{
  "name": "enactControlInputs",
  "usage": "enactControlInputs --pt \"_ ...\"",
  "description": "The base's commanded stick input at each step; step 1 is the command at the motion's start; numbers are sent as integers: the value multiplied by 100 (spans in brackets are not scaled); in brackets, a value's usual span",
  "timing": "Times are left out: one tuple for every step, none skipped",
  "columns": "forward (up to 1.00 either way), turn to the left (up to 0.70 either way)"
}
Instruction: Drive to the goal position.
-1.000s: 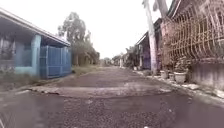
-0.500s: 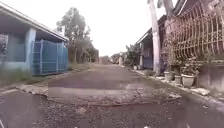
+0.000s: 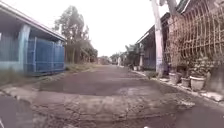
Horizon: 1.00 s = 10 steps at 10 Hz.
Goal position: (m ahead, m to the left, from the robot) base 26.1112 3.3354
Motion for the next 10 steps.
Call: enactControlInputs --pt "85 0" --pt "85 0" --pt "85 0" --pt "85 0" --pt "85 0" --pt "85 0" --pt "85 0" --pt "85 0" --pt "85 0" --pt "85 0"
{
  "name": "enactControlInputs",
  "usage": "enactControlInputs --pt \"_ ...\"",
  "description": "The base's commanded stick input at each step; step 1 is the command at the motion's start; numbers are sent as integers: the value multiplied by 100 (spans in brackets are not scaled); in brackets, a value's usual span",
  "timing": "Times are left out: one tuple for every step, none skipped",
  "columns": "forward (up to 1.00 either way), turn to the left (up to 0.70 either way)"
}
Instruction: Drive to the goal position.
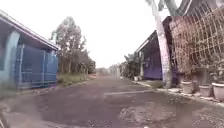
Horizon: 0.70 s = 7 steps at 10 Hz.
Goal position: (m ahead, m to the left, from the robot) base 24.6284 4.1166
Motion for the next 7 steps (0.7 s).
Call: enactControlInputs --pt "85 0" --pt "85 0" --pt "85 0" --pt "85 0" --pt "85 0" --pt "85 0" --pt "85 0"
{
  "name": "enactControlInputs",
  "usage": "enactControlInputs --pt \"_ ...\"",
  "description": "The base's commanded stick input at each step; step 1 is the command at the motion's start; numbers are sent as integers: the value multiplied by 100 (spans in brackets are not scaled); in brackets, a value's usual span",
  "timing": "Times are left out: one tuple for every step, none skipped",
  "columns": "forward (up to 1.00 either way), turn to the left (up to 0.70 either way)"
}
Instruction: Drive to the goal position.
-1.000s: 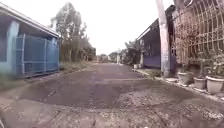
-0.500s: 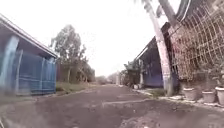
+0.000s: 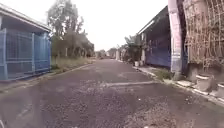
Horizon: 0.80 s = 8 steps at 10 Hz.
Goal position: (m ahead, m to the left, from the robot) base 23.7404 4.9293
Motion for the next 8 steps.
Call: enactControlInputs --pt "85 0" --pt "85 0" --pt "85 0" --pt "85 0" --pt "85 0" --pt "85 0" --pt "85 0" --pt "85 0"
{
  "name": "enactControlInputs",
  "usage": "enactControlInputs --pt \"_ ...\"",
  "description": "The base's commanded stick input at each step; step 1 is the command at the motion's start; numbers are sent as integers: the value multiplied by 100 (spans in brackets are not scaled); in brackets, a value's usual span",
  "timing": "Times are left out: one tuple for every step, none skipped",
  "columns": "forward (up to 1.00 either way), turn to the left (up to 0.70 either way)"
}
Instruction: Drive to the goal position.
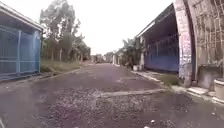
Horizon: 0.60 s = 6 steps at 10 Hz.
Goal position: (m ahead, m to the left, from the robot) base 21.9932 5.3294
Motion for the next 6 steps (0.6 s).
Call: enactControlInputs --pt "85 0" --pt "85 0" --pt "85 0" --pt "85 0" --pt "85 0" --pt "85 0"
